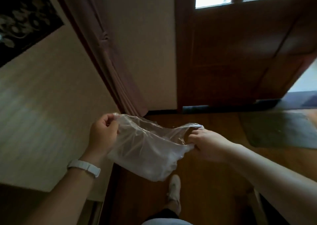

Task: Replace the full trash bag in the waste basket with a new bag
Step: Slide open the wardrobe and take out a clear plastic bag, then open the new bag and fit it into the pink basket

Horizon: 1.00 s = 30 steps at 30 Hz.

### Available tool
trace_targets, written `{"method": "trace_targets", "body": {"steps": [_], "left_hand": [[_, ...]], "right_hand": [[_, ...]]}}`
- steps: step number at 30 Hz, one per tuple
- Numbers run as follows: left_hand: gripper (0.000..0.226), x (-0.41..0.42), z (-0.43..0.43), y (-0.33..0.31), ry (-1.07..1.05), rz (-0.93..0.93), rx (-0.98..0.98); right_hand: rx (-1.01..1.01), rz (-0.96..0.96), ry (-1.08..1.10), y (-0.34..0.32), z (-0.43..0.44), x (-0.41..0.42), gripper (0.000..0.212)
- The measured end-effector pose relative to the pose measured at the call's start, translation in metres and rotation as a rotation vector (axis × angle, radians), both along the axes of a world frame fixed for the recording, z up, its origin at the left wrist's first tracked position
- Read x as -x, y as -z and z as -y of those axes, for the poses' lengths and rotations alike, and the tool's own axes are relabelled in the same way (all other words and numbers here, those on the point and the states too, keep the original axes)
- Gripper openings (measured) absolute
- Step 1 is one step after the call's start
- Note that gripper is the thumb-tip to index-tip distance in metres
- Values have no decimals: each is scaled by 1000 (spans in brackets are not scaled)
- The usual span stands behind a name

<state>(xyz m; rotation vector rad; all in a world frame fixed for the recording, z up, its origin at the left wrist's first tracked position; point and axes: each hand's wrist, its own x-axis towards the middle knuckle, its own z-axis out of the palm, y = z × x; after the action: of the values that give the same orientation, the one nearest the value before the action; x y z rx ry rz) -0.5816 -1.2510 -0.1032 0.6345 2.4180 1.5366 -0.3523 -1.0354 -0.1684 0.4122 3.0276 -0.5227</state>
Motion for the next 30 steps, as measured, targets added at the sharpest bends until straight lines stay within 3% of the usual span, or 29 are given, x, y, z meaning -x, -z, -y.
{"method": "trace_targets", "body": {"steps": [11,21,27,30], "left_hand": [[13,11,-276,64,371,206,25],[10,-48,-501,58,699,324,41],[15,-122,-603,50,909,313,75],[6,-156,-650,57,975,301,97]], "right_hand": [[-194,-243,564,8,-148,-63,14],[-8,-483,1208,-8,-270,-124,13],[119,-622,1455,7,-331,-177,13],[163,-686,1512,18,-370,-201,13]]}}
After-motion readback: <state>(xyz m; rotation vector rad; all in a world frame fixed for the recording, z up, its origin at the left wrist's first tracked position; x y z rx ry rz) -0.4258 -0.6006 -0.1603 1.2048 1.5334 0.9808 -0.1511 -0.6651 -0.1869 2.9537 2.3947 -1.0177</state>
